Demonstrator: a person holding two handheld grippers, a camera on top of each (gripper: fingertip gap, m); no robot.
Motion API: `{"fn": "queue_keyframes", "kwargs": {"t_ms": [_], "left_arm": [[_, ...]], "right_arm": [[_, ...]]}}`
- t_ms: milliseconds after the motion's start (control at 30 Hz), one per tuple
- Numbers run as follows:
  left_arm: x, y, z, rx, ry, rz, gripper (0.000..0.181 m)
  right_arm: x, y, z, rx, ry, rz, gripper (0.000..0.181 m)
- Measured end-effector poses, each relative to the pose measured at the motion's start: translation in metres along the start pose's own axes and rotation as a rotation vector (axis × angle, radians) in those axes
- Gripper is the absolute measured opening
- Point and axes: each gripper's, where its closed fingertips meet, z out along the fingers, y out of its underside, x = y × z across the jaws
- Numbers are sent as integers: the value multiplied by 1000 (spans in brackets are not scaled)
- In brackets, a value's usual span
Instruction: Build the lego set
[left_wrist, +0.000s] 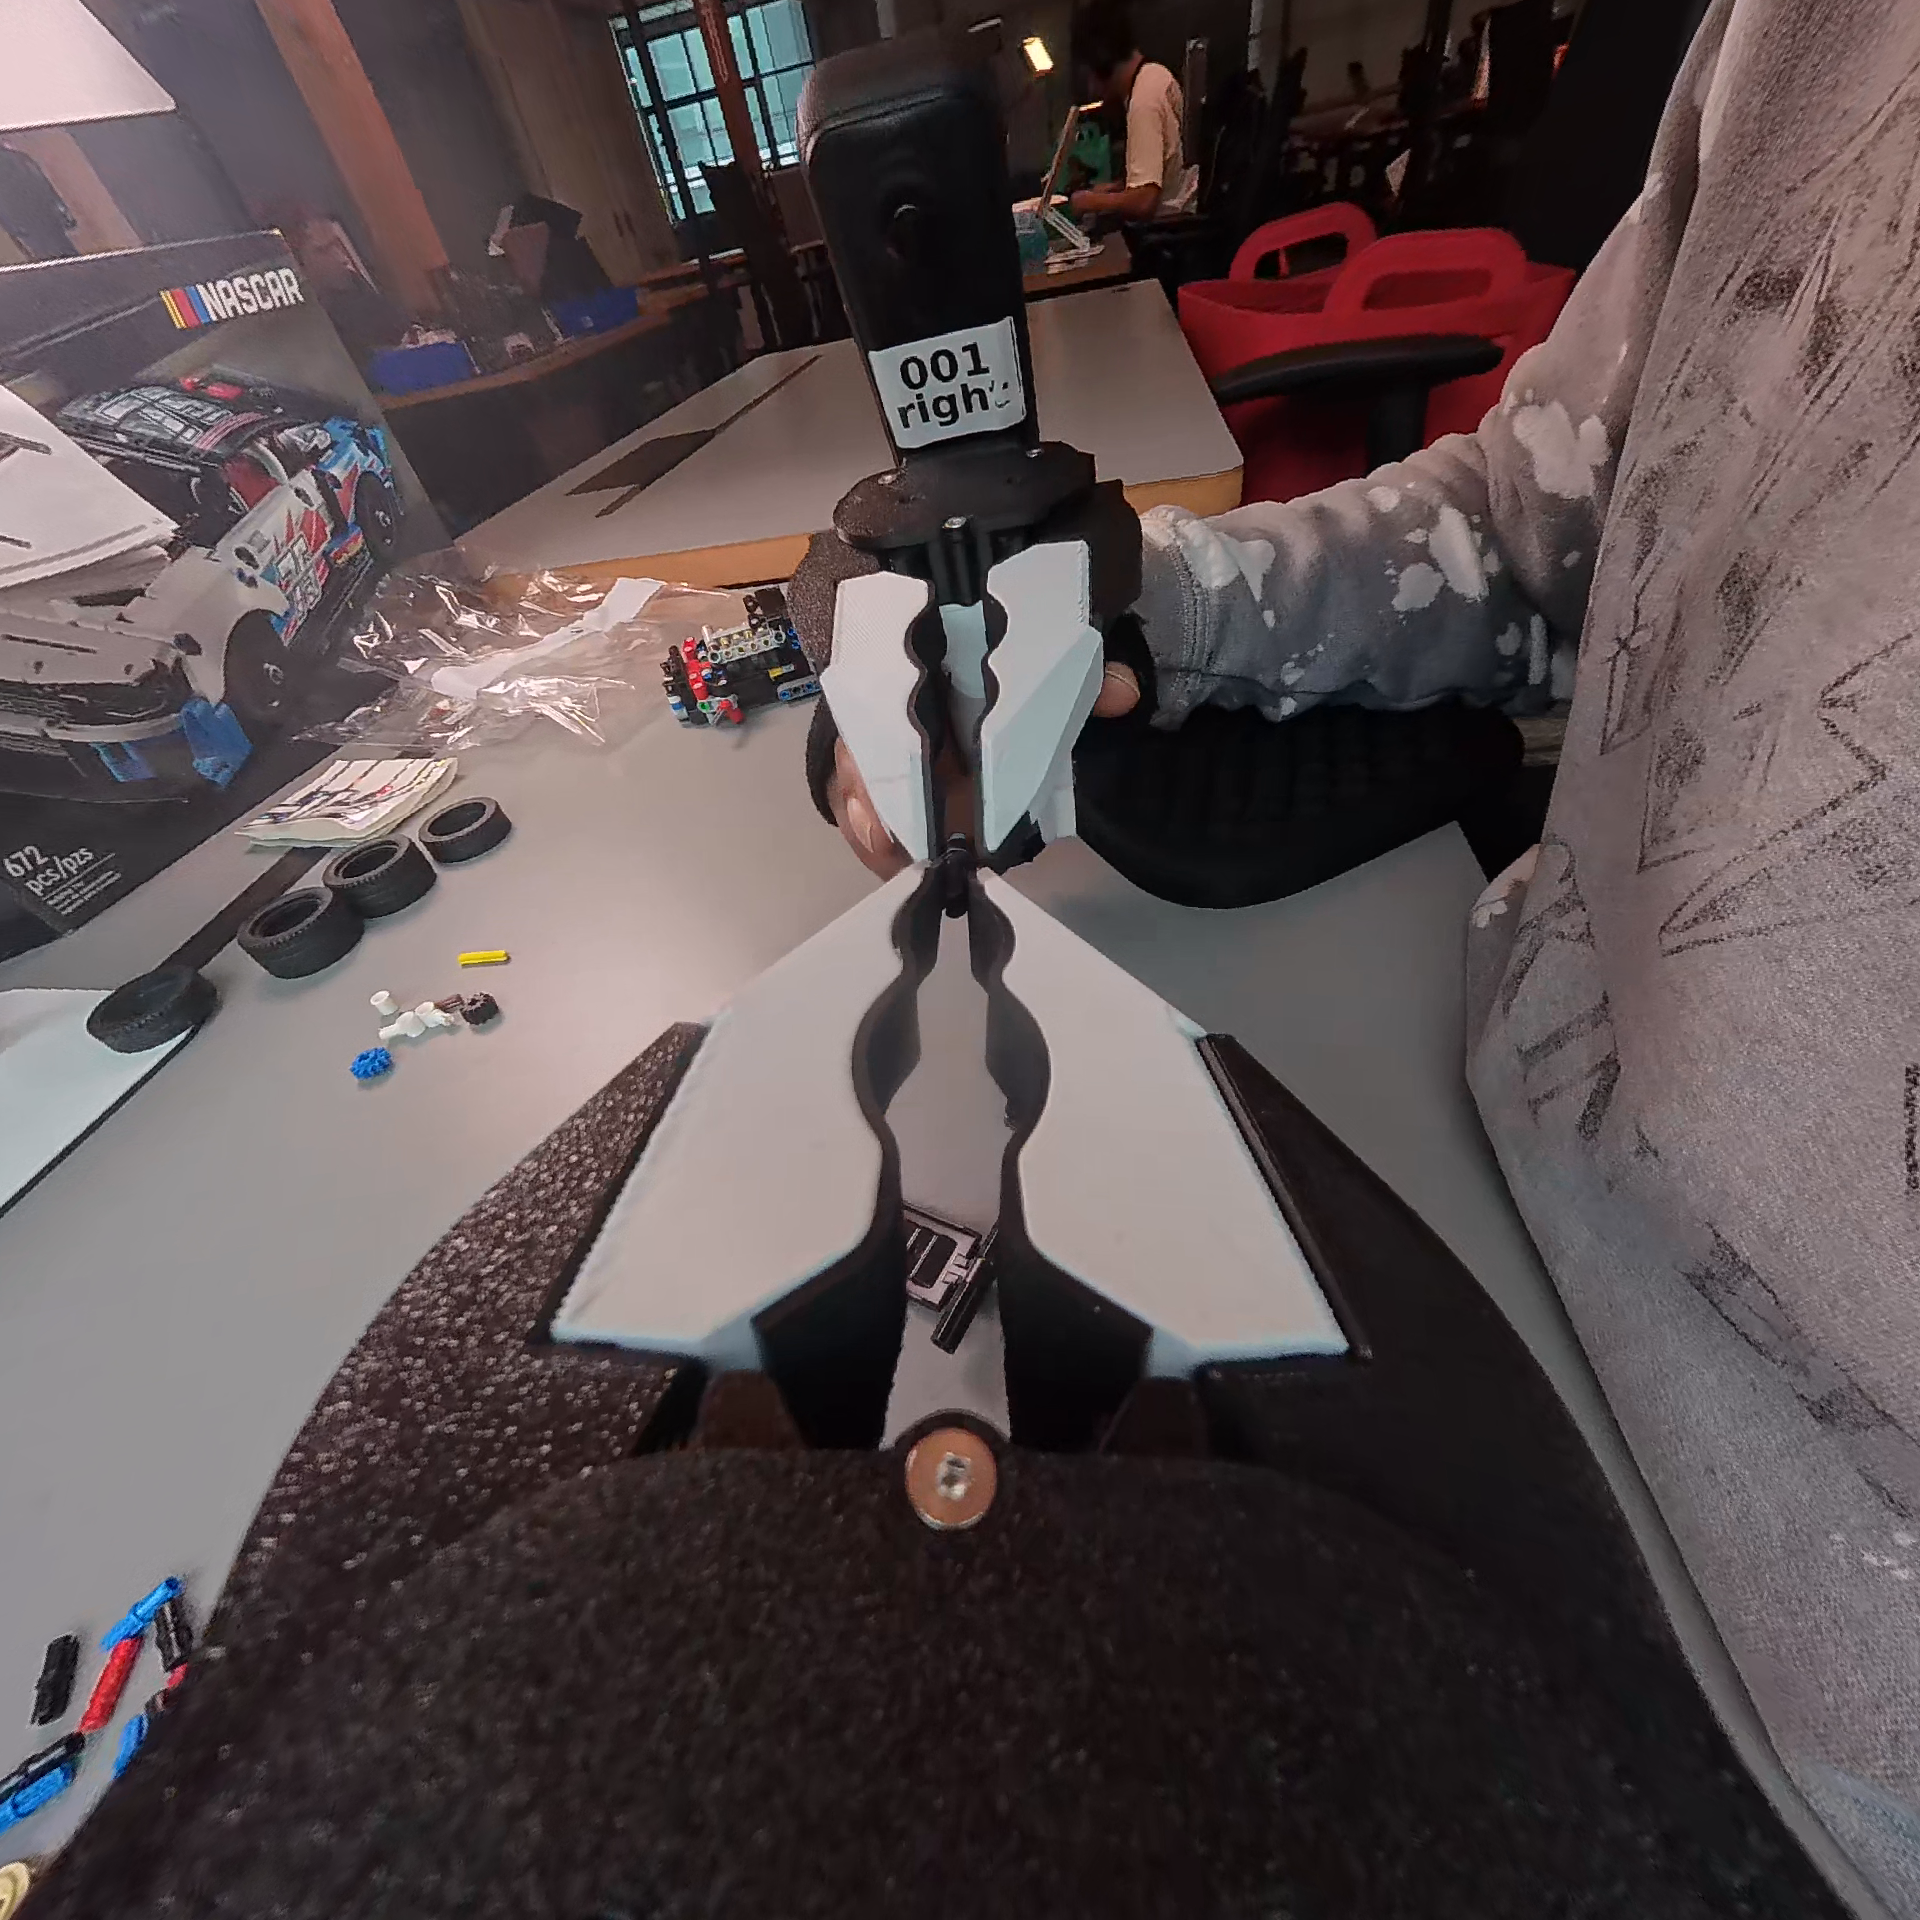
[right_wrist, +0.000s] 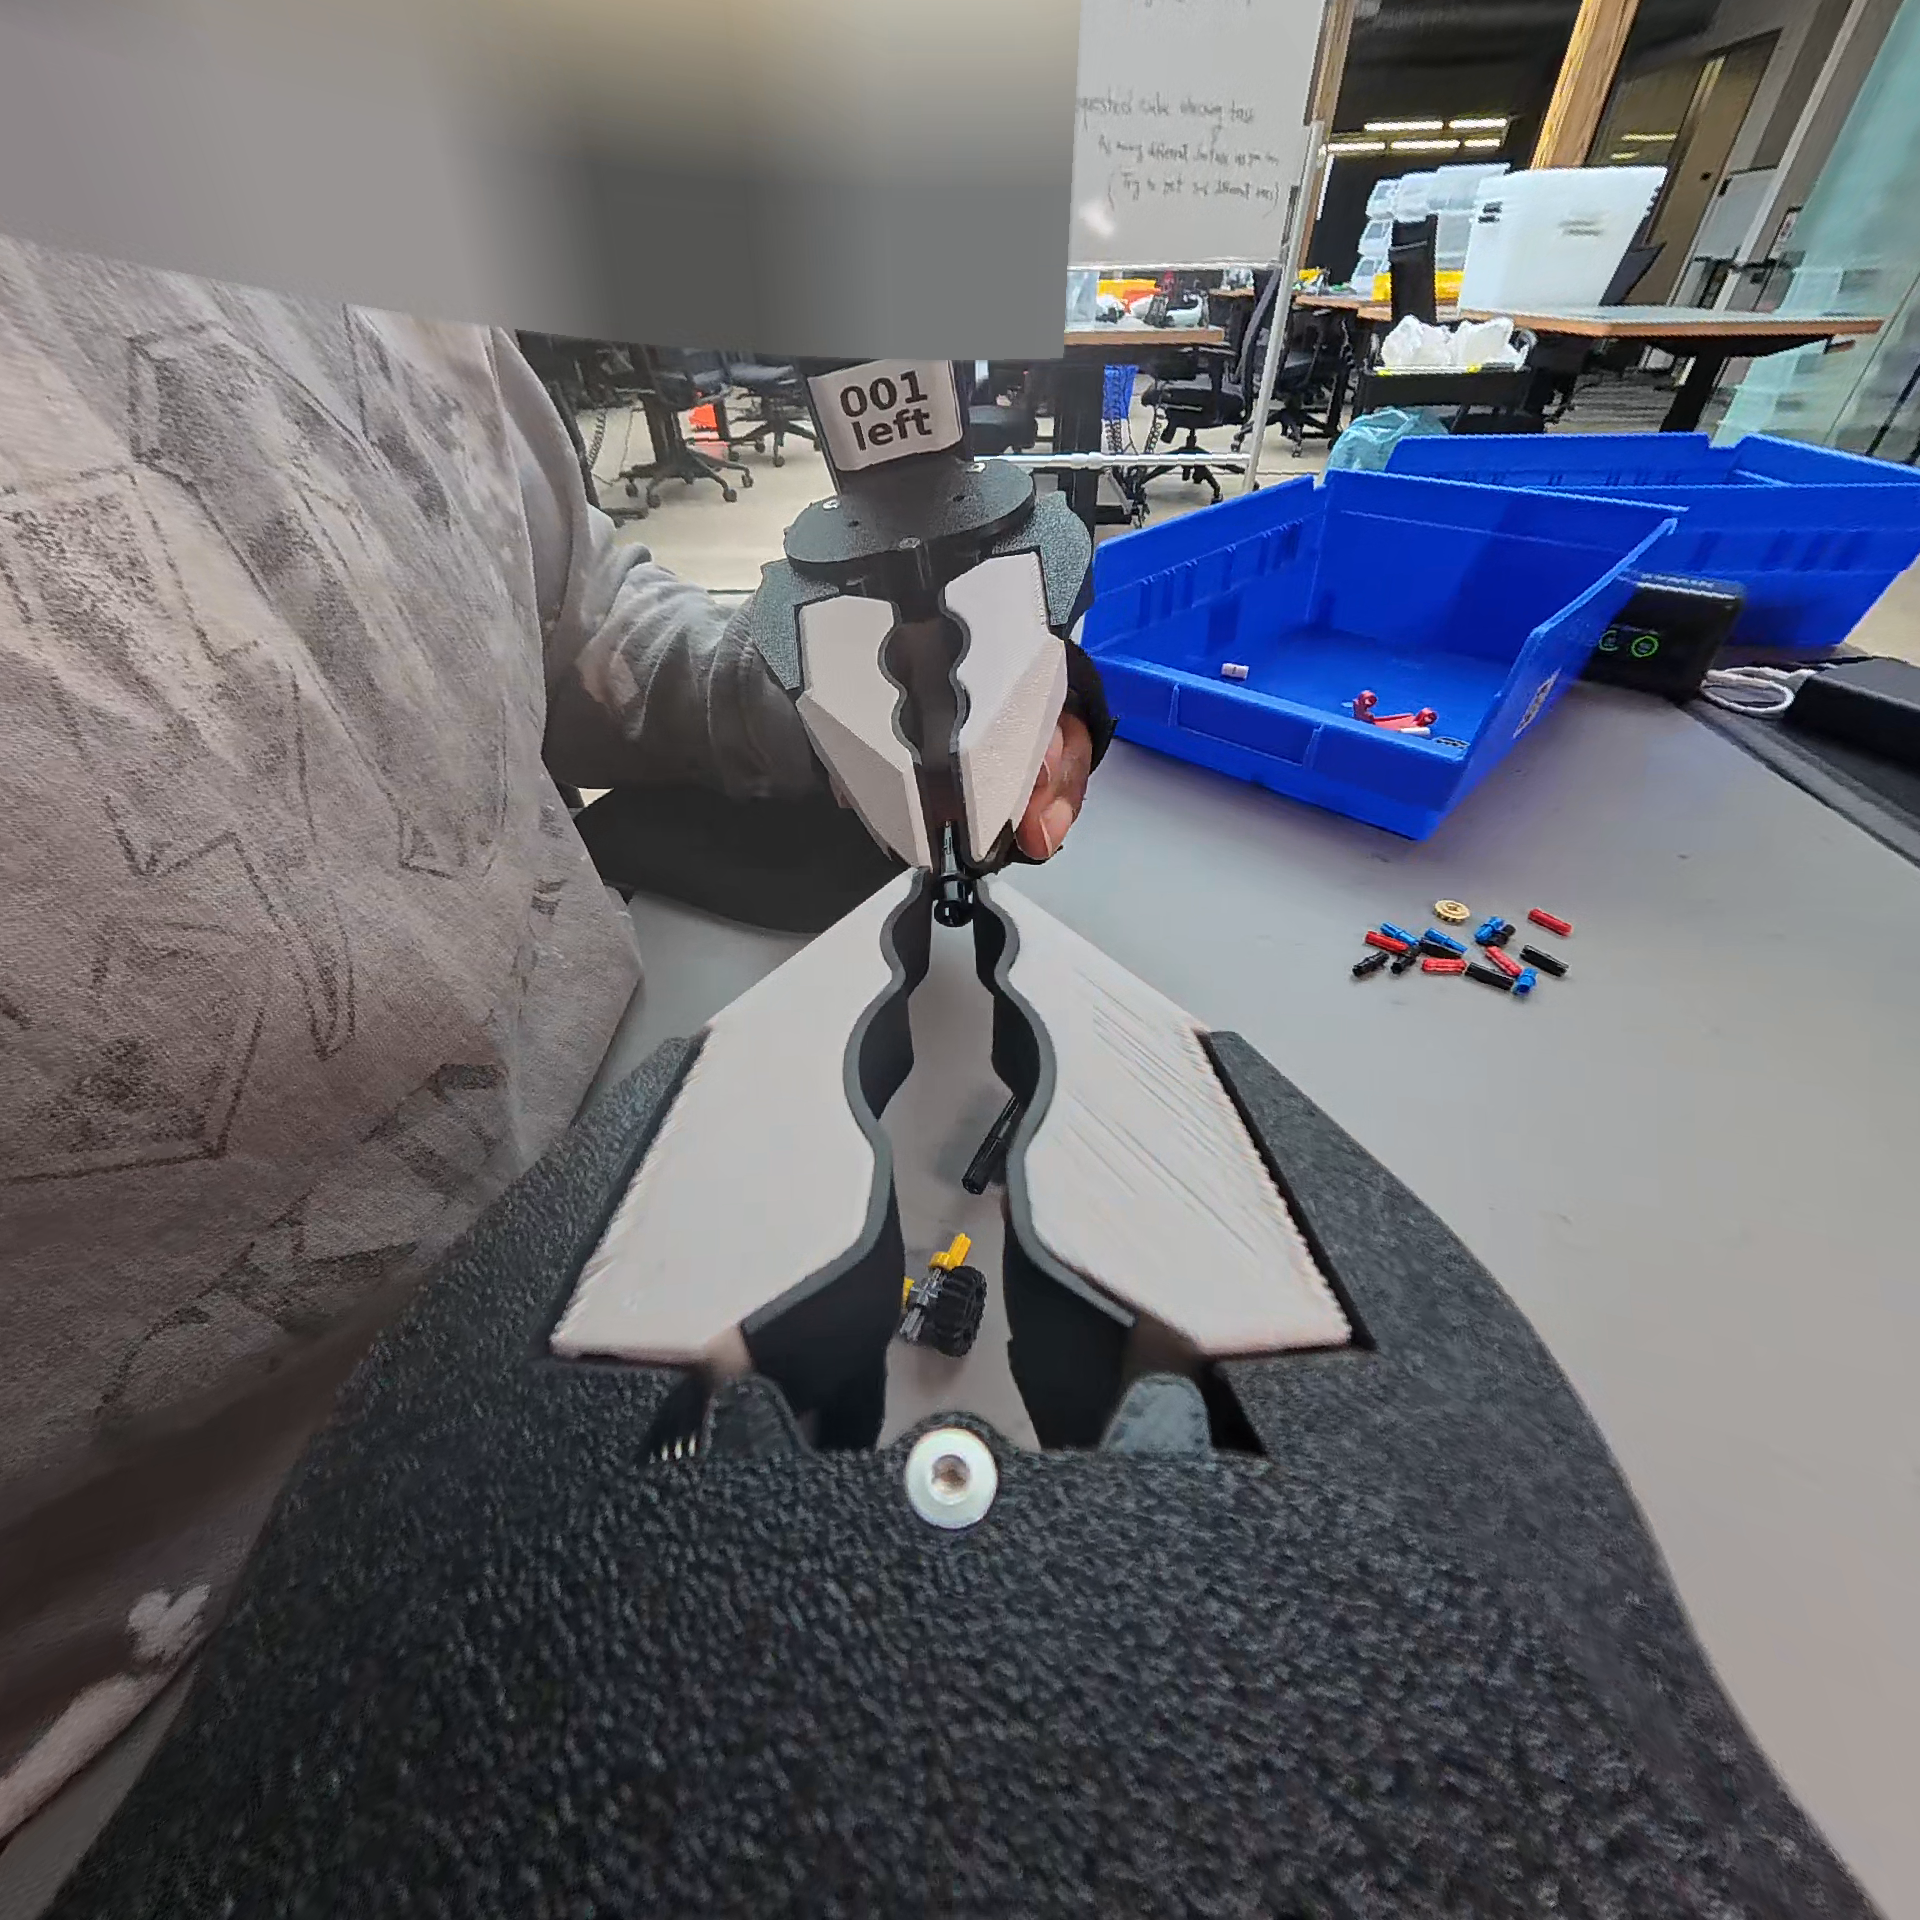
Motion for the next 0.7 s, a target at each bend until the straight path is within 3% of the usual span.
{"fn": "queue_keyframes", "kwargs": {"t_ms": [633,700], "left_arm": [[4,-6,-2,-16,33,24,2],[-17,-13,-27,55,-38,3,3]], "right_arm": [[-5,-5,-5,-13,-48,-42,0],[12,-10,-30,24,27,-21,0]]}}
